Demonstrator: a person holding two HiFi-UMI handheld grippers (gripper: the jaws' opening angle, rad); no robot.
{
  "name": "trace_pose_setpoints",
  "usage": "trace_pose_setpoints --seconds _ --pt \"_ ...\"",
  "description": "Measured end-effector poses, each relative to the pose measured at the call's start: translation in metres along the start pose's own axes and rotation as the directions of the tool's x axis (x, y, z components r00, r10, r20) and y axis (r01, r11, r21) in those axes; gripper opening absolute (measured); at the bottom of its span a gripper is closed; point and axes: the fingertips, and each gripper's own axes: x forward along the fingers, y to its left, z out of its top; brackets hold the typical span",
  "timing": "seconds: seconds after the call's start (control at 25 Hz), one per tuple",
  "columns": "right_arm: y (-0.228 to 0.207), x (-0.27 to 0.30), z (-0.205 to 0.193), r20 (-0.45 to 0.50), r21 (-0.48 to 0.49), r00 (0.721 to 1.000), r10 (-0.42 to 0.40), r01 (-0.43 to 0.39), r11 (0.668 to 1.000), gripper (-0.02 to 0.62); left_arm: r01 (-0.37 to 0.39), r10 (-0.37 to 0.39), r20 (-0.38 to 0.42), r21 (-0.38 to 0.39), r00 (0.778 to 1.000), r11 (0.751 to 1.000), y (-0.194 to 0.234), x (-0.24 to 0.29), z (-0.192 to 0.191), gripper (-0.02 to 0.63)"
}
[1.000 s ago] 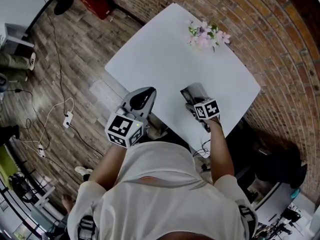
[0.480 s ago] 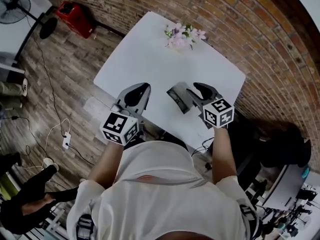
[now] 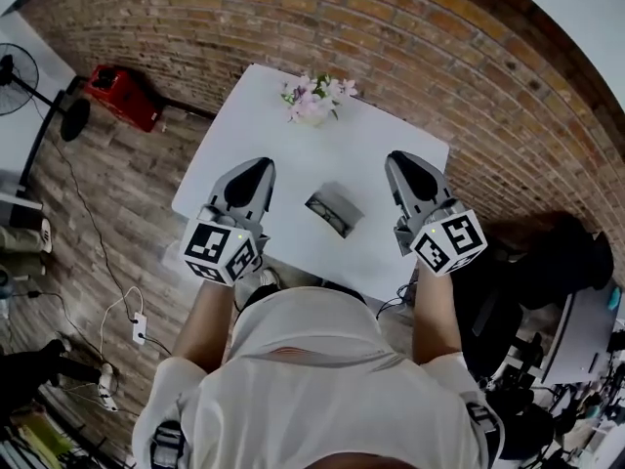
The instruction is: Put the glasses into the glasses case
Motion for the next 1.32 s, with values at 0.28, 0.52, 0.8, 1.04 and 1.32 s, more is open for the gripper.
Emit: trace_pose_setpoints --seconds 0.28,0.52,0.8,1.04,1.32 --pt "-0.013 -0.035 0.048 0.151 -0.006 0.98 -0.131 0.134 0.991 0.051 0.062 -0.064 0.055 0.05 0.996 0.997 -0.014 0.009 0.032 0.026" --pt "-0.011 -0.035 0.047 0.137 -0.044 0.977 -0.162 0.169 0.985 0.051 0.083 -0.086 0.067 0.058 0.994 0.995 -0.016 0.014 0.038 0.026" --pt "-0.007 -0.022 0.033 0.098 -0.047 0.987 -0.126 0.131 0.99 0.051 0.08 -0.082 0.051 0.047 0.995 0.996 -0.011 0.018 0.028 0.026" --pt "-0.001 -0.014 0.023 0.066 -0.049 0.993 -0.094 0.098 0.994 0.051 0.07 -0.072 0.047 0.044 0.996 0.997 -0.01 0.016 0.025 0.026" --pt "-0.005 -0.01 0.015 0.045 -0.045 0.994 -0.101 0.103 0.994 0.051 0.047 -0.049 0.034 0.058 0.998 0.997 -0.006 0.015 0.021 0.027"
